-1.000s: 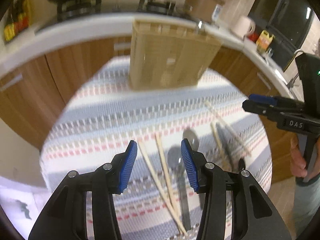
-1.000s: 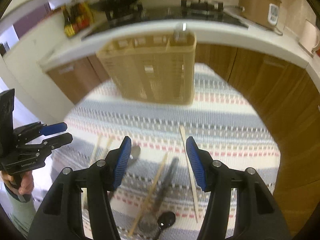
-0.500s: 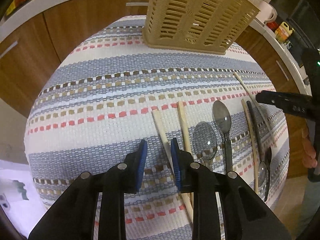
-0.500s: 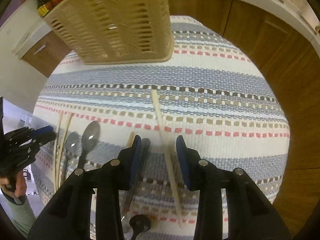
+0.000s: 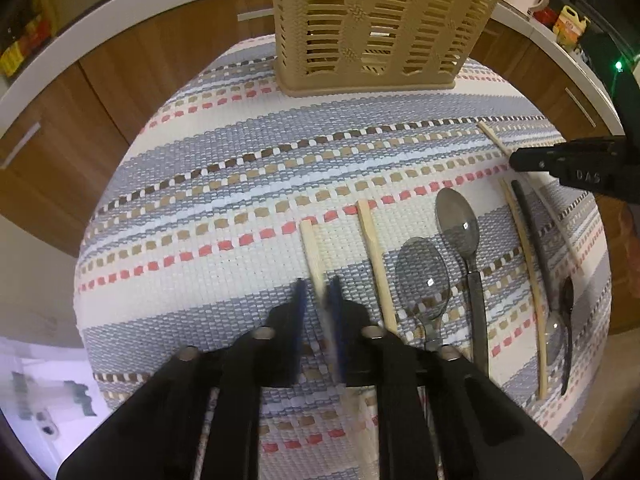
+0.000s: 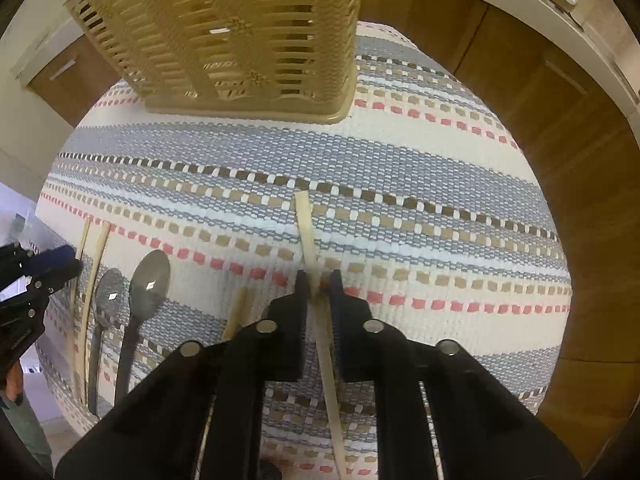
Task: Organize utensils
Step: 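Close the left gripper on one wooden chopstick while the right grips another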
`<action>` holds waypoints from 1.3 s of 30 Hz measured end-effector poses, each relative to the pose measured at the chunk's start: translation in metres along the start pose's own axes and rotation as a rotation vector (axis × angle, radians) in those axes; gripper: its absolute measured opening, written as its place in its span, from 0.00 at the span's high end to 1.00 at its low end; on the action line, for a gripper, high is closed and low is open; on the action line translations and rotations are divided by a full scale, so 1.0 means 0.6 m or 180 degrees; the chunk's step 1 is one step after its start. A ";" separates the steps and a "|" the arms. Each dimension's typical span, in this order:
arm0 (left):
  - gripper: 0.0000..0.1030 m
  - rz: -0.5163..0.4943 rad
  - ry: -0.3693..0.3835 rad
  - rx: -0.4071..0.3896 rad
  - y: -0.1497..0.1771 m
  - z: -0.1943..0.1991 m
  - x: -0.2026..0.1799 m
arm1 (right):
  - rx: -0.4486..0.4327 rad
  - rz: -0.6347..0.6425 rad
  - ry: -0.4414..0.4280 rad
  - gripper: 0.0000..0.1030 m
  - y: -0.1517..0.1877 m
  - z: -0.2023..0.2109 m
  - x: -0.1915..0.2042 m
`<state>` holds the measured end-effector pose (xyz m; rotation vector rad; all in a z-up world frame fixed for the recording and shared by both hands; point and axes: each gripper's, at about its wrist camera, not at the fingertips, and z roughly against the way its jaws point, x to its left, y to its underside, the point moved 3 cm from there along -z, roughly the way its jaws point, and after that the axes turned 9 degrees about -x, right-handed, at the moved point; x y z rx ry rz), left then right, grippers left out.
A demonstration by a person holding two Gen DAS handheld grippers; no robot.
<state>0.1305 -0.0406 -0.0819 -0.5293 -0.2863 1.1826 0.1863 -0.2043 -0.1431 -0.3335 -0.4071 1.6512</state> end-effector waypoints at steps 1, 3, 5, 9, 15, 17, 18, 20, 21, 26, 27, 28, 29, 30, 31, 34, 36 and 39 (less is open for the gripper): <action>0.95 0.0003 -0.0004 -0.0015 -0.001 -0.001 -0.001 | -0.0007 -0.0026 -0.0015 0.95 0.000 0.001 0.000; 0.96 0.0037 0.0018 -0.0038 0.002 0.003 0.005 | -0.0025 -0.0071 -0.0028 0.95 0.000 0.001 -0.011; 0.96 0.0131 0.0077 -0.0061 0.004 0.003 0.011 | -0.0060 -0.0120 -0.0011 0.95 0.001 0.004 -0.017; 0.96 0.0446 0.0237 -0.0195 0.003 0.021 0.050 | -0.0118 -0.0262 0.0046 0.95 0.008 0.019 -0.038; 0.96 0.0726 0.0301 -0.0223 -0.006 0.015 0.083 | -0.0099 -0.0356 0.0185 0.95 0.012 0.018 -0.072; 0.96 0.0773 0.0293 -0.0230 -0.005 0.010 0.089 | -0.0079 -0.0379 0.0164 0.95 0.012 0.012 -0.077; 0.96 0.0782 0.0279 -0.0227 -0.006 0.008 0.093 | -0.0084 -0.0379 0.0158 0.95 0.011 0.012 -0.077; 0.96 0.0783 0.0249 -0.0198 -0.006 0.004 0.095 | -0.0058 -0.0399 0.0131 0.95 0.010 0.011 -0.081; 0.95 0.0782 0.0251 -0.0180 -0.004 0.004 0.098 | -0.0033 -0.0409 0.0111 0.94 0.009 0.011 -0.083; 0.91 0.0772 0.0342 -0.0090 -0.005 0.006 0.108 | 0.0004 -0.0395 0.0039 0.83 0.007 0.014 -0.089; 0.86 0.0759 0.0351 -0.0068 -0.005 0.005 0.109 | 0.0013 -0.0384 0.0044 0.83 0.006 0.015 -0.086; 0.83 0.0735 0.0355 -0.0035 -0.006 0.004 0.108 | 0.0018 -0.0376 0.0048 0.83 0.005 0.016 -0.085; 0.83 0.0696 0.0361 -0.0010 -0.007 0.004 0.106 | 0.0023 -0.0363 0.0055 0.83 0.004 0.016 -0.084; 0.83 0.0660 0.0346 0.0007 -0.009 0.002 0.105 | 0.0034 -0.0347 0.0063 0.83 0.003 0.015 -0.084; 0.82 0.0606 0.0317 0.0036 -0.009 0.002 0.102 | 0.0046 -0.0343 0.0064 0.83 0.004 0.015 -0.085; 0.82 0.0443 0.0226 0.0110 -0.014 -0.002 0.089 | 0.0071 -0.0293 0.0091 0.83 0.007 0.009 -0.071; 0.82 0.0336 0.0152 0.0153 -0.017 -0.004 0.080 | 0.0080 -0.0258 0.0124 0.83 0.008 0.006 -0.064; 0.82 0.0203 0.0065 0.0182 -0.019 -0.007 0.068 | 0.0067 -0.0206 0.0180 0.85 0.009 0.004 -0.058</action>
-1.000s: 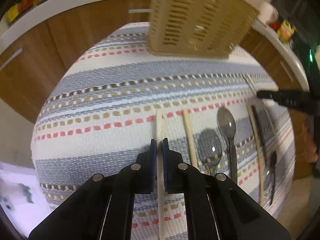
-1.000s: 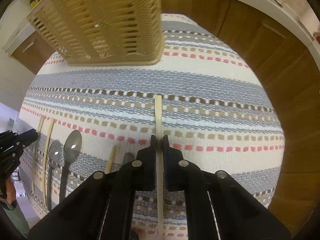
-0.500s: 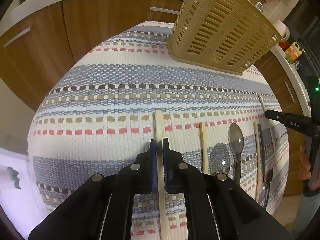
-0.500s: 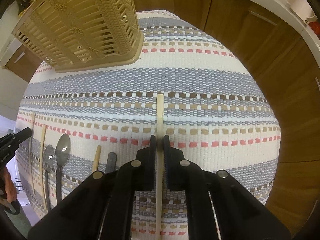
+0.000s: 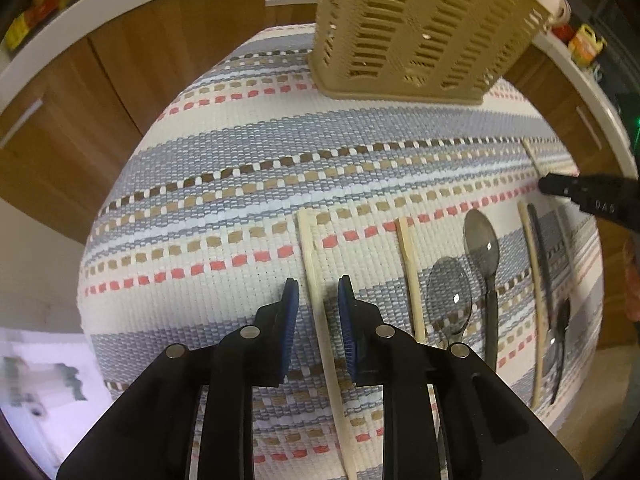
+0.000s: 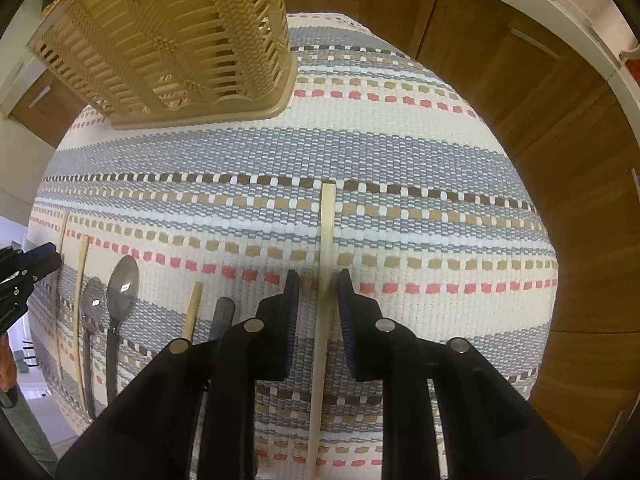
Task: Organize utensils
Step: 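Close the left gripper on one wooden chopstick while the right grips another, then lift both chopsticks upright over the basket and open both grippers to drop them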
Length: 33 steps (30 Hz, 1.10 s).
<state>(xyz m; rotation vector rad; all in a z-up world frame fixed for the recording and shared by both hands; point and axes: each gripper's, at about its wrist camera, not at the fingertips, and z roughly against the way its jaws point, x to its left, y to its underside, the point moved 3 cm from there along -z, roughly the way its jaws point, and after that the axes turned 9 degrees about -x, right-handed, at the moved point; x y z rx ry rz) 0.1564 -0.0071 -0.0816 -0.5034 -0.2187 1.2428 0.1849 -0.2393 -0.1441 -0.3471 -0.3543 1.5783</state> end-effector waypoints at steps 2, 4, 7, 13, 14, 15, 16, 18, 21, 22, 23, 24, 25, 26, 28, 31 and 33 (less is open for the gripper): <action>0.82 -0.0076 -0.0085 -0.0005 -0.001 -0.001 -0.008 | -0.0021 0.0048 0.0047 0.87 0.001 0.000 0.003; 0.91 -0.0148 -0.0211 -0.0033 0.000 -0.001 -0.011 | -0.0035 0.0068 0.0045 0.90 0.003 0.001 0.007; 0.96 -0.0188 -0.0325 -0.0090 0.004 0.000 -0.010 | -0.0061 0.0129 0.0066 0.93 0.004 0.002 0.012; 0.97 0.0029 -0.0089 -0.0385 0.003 0.024 -0.007 | -0.0211 0.0134 -0.0035 0.96 0.012 0.015 0.016; 0.97 0.0049 -0.0058 -0.0470 0.001 0.033 -0.007 | -0.0246 0.0121 -0.0053 0.96 0.014 0.020 0.014; 0.97 0.0069 -0.0015 -0.0578 -0.003 0.045 -0.009 | -0.0303 0.0099 -0.0079 0.96 0.016 0.028 0.012; 0.97 0.0082 0.0002 -0.0643 -0.005 0.053 -0.010 | -0.0358 0.0083 -0.0113 0.96 0.017 0.036 0.010; 0.97 0.0107 0.0037 -0.0798 -0.011 0.074 -0.013 | -0.0482 0.0084 -0.0186 0.96 0.020 0.055 0.010; 0.97 0.0143 0.0095 -0.1026 -0.022 0.104 -0.019 | -0.0660 0.0108 -0.0243 0.96 0.025 0.084 0.011; 0.96 0.0149 0.0116 -0.1076 -0.026 0.109 -0.021 | -0.0703 0.0108 -0.0268 0.96 0.026 0.092 0.011; 0.97 0.0161 0.0147 -0.1149 -0.030 0.119 -0.023 | -0.0752 0.0097 -0.0299 0.96 0.028 0.102 0.011; 0.97 0.0171 0.0170 -0.1202 -0.028 0.129 -0.027 | -0.0798 0.0082 -0.0335 0.96 0.029 0.112 0.011; 0.97 0.0185 0.0207 -0.1279 -0.033 0.138 -0.029 | -0.0845 0.0070 -0.0372 0.96 0.029 0.121 0.011; 0.97 0.0196 0.0238 -0.1349 -0.039 0.145 -0.032 | -0.0909 0.0063 -0.0406 0.96 0.027 0.133 0.011; 0.97 0.0211 0.0307 -0.1523 -0.050 0.169 -0.038 | -0.1027 0.0060 -0.0456 0.96 0.019 0.151 0.011; 0.96 0.0237 0.0392 -0.1760 -0.065 0.201 -0.049 | -0.1249 0.0053 -0.0556 0.96 0.000 0.186 0.012; 0.96 0.0261 0.0479 -0.1975 -0.082 0.227 -0.055 | -0.1428 0.0066 -0.0610 0.96 -0.010 0.214 0.014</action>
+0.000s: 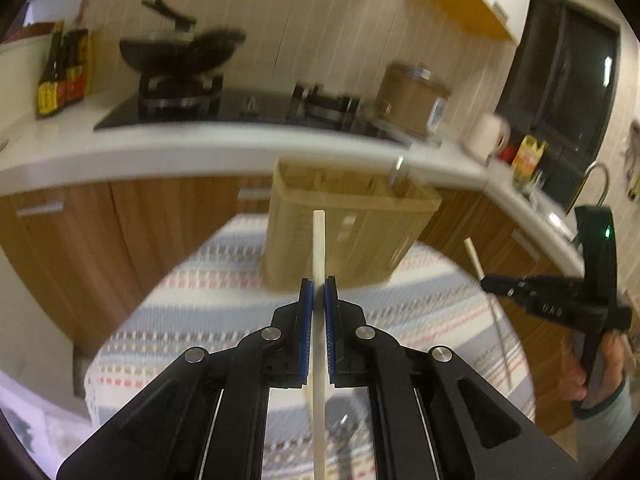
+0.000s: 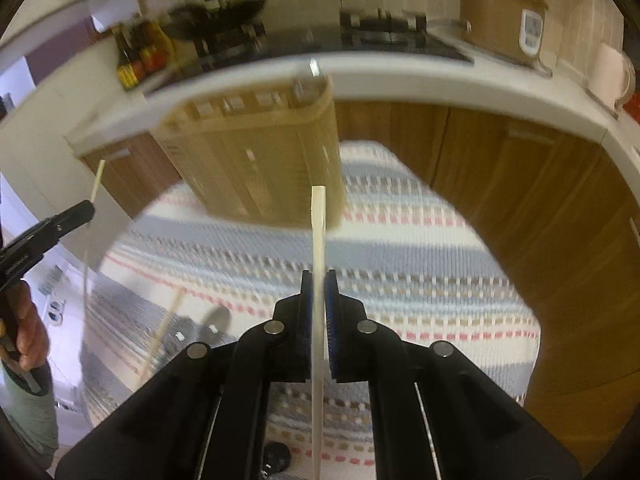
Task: Organize utensils
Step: 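Lift both chopsticks upright over the basket and open both grippers to drop them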
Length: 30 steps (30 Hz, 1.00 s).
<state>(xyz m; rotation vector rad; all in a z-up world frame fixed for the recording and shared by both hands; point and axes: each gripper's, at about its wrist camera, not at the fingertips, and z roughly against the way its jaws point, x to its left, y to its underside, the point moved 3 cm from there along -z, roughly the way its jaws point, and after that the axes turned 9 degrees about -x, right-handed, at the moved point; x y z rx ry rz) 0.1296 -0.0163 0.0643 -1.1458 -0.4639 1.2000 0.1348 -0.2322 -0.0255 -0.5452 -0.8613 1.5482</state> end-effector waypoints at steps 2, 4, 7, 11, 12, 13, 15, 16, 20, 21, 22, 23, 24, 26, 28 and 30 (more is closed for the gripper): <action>0.96 0.0036 0.0077 -0.0228 -0.025 0.011 -0.007 | -0.0180 0.0022 -0.0046 0.96 -0.024 0.011 0.010; 0.96 0.0087 0.0173 -0.0427 -0.054 0.014 -0.009 | -0.0368 0.0056 -0.0080 0.96 -0.051 0.022 0.022; 0.96 0.0153 0.0287 -0.0698 -0.092 0.018 -0.013 | -0.0646 0.0169 -0.0045 0.96 -0.092 0.030 0.042; 0.96 0.0256 0.0353 -0.0955 -0.138 0.002 -0.015 | -0.0988 0.0279 -0.0035 0.96 -0.143 0.029 0.070; 0.96 0.0317 0.0336 -0.1007 -0.147 -0.004 -0.011 | -0.1043 0.0269 -0.0055 0.96 -0.153 0.027 0.073; 0.96 0.0394 0.0318 -0.1055 -0.158 -0.014 -0.006 | -0.1127 0.0255 -0.0071 0.96 -0.167 0.023 0.076; 0.96 0.0501 0.0278 -0.1122 -0.173 -0.030 0.003 | -0.1284 0.0238 -0.0038 0.96 -0.192 0.019 0.079; 0.96 0.0558 0.0243 -0.1168 -0.183 -0.040 0.008 | -0.1373 0.0221 -0.0035 0.96 -0.206 0.016 0.078; 0.96 0.0720 0.0160 -0.1348 -0.211 -0.067 0.020 | -0.1754 0.0230 -0.0133 0.96 -0.248 0.017 0.067; 0.96 0.0746 0.0151 -0.1380 -0.217 -0.072 0.023 | -0.1816 0.0201 -0.0123 0.96 -0.259 0.015 0.061; 0.96 0.0760 0.0137 -0.1419 -0.221 -0.081 0.024 | -0.1869 0.0158 -0.0155 0.96 -0.268 0.012 0.055; 0.96 0.0769 0.0137 -0.1442 -0.226 -0.090 0.028 | -0.1926 0.0106 -0.0132 0.96 -0.276 0.008 0.047; 0.96 0.0761 0.0124 -0.1461 -0.227 -0.100 0.027 | -0.1946 0.0071 -0.0131 0.96 -0.281 0.004 0.042; 0.96 0.0762 0.0109 -0.1502 -0.227 -0.113 0.029 | -0.1973 -0.0008 -0.0143 0.96 -0.291 -0.015 0.028; 0.96 0.0743 0.0125 -0.1562 -0.222 -0.124 0.030 | -0.1987 -0.0058 -0.0126 0.96 -0.293 -0.034 0.018; 0.96 0.0711 0.0090 -0.1633 -0.217 -0.131 0.033 | -0.1997 -0.0069 -0.0120 0.96 -0.290 -0.054 0.012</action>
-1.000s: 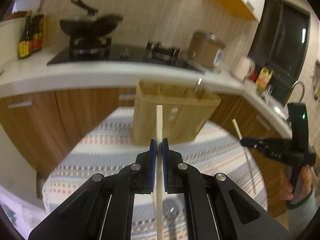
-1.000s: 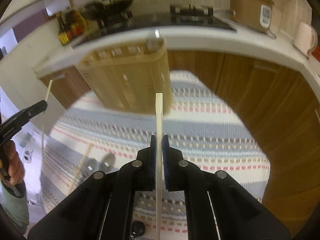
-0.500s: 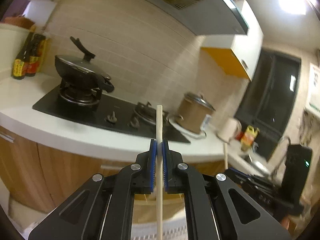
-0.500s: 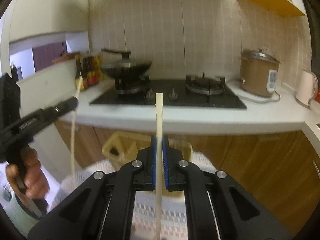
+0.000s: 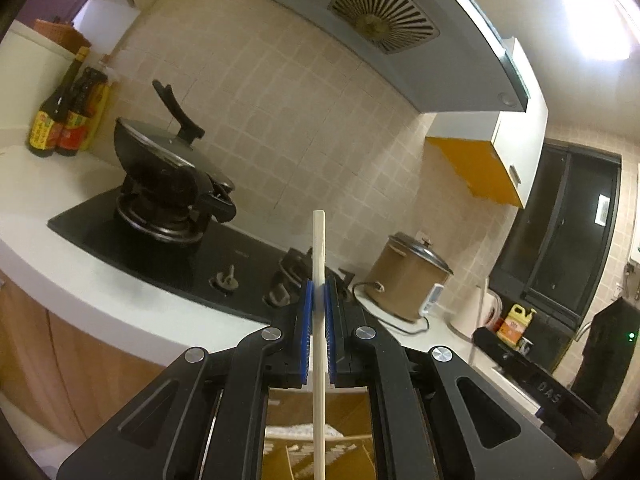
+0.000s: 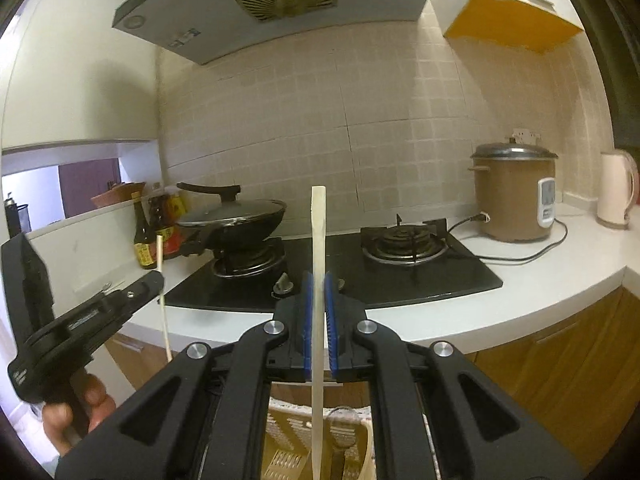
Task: Organize utensils
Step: 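Lift both chopsticks upright over the basket and open both grippers to drop them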
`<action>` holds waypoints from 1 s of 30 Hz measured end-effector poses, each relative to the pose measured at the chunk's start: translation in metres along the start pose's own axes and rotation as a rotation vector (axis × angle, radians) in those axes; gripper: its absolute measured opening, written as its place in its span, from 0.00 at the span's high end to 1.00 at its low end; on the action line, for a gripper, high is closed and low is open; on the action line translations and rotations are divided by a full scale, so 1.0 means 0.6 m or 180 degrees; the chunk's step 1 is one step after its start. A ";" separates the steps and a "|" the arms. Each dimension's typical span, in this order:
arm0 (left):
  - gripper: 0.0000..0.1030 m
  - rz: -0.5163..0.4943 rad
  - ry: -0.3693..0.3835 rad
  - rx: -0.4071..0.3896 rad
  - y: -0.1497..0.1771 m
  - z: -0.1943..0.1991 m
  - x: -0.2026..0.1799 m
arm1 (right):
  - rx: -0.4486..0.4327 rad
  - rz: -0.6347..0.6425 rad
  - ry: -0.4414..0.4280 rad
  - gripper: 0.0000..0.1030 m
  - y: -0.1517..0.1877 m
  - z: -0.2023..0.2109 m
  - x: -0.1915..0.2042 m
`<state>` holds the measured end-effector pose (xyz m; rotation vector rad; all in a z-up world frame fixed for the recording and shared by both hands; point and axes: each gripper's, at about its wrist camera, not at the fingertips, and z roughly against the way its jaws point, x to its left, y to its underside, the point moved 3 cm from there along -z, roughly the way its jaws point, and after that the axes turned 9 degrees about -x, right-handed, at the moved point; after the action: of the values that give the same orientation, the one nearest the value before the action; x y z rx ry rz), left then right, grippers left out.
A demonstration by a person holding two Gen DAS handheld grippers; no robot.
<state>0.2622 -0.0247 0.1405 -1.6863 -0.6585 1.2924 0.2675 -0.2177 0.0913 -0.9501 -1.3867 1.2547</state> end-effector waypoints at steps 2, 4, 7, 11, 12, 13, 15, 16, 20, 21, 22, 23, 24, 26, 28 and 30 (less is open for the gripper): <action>0.96 -0.0038 -0.0037 -0.0016 0.007 -0.007 0.005 | -0.0003 0.0083 0.0049 0.96 0.019 -0.015 -0.004; 0.96 -0.0095 -0.0097 -0.0043 0.016 -0.010 0.009 | 0.0033 0.0093 0.0050 0.96 0.036 -0.026 -0.009; 0.96 -0.0182 -0.0140 -0.0080 0.026 -0.012 0.013 | 0.0039 0.0134 0.0108 0.96 0.055 -0.032 -0.009; 0.96 -0.0256 -0.0143 -0.0041 0.036 -0.013 0.021 | 0.0025 0.0216 0.0153 0.96 0.067 -0.026 -0.003; 0.96 -0.0245 -0.0141 -0.0030 0.037 -0.014 0.023 | 0.0017 0.0224 0.0157 0.96 0.070 -0.023 -0.002; 0.96 -0.0231 -0.0132 -0.0004 0.040 -0.013 0.027 | 0.0022 0.0229 0.0160 0.96 0.071 -0.022 -0.002; 0.96 -0.0214 -0.0138 0.0016 0.046 -0.009 0.033 | 0.0022 0.0236 0.0168 0.96 0.076 -0.018 -0.001; 0.96 -0.0231 -0.0141 0.0023 0.048 -0.007 0.034 | 0.0025 0.0240 0.0166 0.96 0.080 -0.015 0.000; 0.96 -0.0276 -0.0090 0.0090 0.053 0.006 0.035 | -0.0016 0.0283 0.0177 0.95 0.087 0.007 0.006; 0.95 -0.0257 -0.0068 0.0123 0.052 0.011 0.037 | -0.0016 0.0286 0.0180 0.95 0.088 0.012 0.009; 0.93 -0.0256 -0.0068 0.0140 0.052 0.015 0.039 | 0.0005 0.0277 0.0165 0.95 0.089 0.018 0.010; 0.88 -0.0273 -0.0074 0.0157 0.052 0.020 0.039 | 0.0029 0.0259 0.0144 0.95 0.090 0.024 0.011; 0.79 -0.0293 -0.0079 0.0164 0.050 0.026 0.040 | 0.0052 0.0247 0.0134 0.95 0.091 0.029 0.011; 0.70 -0.0315 -0.0059 0.0180 0.045 0.041 0.038 | 0.0123 0.0210 0.0114 0.95 0.092 0.043 0.010; 0.64 -0.0331 -0.0022 0.0194 0.037 0.059 0.036 | 0.0176 0.0173 0.0102 0.86 0.091 0.056 0.007; 0.63 -0.0364 -0.0008 0.0220 0.030 0.073 0.032 | 0.0211 0.0121 0.0112 0.72 0.089 0.074 0.003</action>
<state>0.2253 -0.0031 0.1128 -1.5687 -0.6939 1.2228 0.2204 -0.2168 0.0405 -0.9525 -1.2973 1.2985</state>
